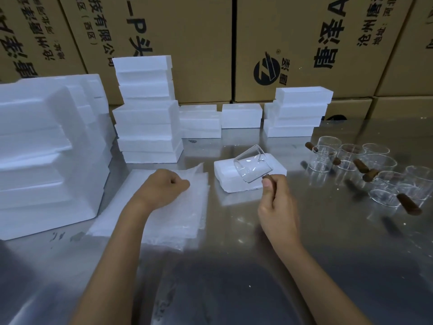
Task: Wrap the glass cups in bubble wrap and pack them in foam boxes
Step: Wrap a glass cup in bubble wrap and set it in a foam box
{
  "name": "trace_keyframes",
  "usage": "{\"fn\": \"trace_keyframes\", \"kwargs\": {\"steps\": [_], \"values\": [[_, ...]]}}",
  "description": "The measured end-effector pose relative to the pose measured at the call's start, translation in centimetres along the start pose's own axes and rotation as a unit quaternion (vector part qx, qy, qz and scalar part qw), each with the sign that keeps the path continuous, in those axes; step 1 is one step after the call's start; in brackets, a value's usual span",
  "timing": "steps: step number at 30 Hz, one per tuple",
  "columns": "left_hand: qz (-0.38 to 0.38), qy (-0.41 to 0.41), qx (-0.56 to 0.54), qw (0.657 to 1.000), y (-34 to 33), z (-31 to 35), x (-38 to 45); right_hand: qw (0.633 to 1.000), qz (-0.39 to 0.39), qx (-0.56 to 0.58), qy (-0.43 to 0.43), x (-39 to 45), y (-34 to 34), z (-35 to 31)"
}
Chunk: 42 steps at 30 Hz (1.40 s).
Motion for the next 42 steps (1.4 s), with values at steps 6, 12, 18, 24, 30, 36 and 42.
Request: {"fn": "trace_keyframes", "kwargs": {"steps": [6,12,18,24,30,36,42], "values": [[-0.005,-0.043,-0.127,0.991,0.4,2.3,-1.0,0.999,-0.019,0.025,0.042,-0.6,0.4,-1.8],[0.007,-0.072,-0.178,0.981,0.0,4.1,-1.7,0.985,-0.052,-0.014,0.163,-1.5,0.1,-4.9],[0.054,-0.184,-0.225,0.955,0.0,8.5,-3.6,0.967,-0.087,-0.154,0.183,-1.9,-1.1,-5.0],[0.066,-0.309,-0.124,0.940,-3.1,13.8,-6.6,0.996,-0.056,0.067,0.010,-0.3,0.5,-2.0],[0.034,-0.332,-0.160,0.929,-5.4,14.8,-7.5,0.937,-0.108,0.302,-0.140,0.0,0.0,-0.2],[0.314,-0.244,-0.156,0.904,1.3,10.4,-6.5,0.897,-0.169,0.348,-0.214,0.1,-0.6,0.4],[0.037,-0.087,-0.350,0.932,-0.4,5.1,-1.9,0.855,-0.262,0.408,-0.184,-0.8,-1.0,-1.3]]}}
Point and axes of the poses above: each hand's wrist, its own x-axis towards the middle knuckle, its own y-axis out of the back of the hand, z = x × y, the point moved 9 cm from there along x, towards the middle knuckle, and after that the axes turned 4 degrees about -z, right-handed, at the moved point
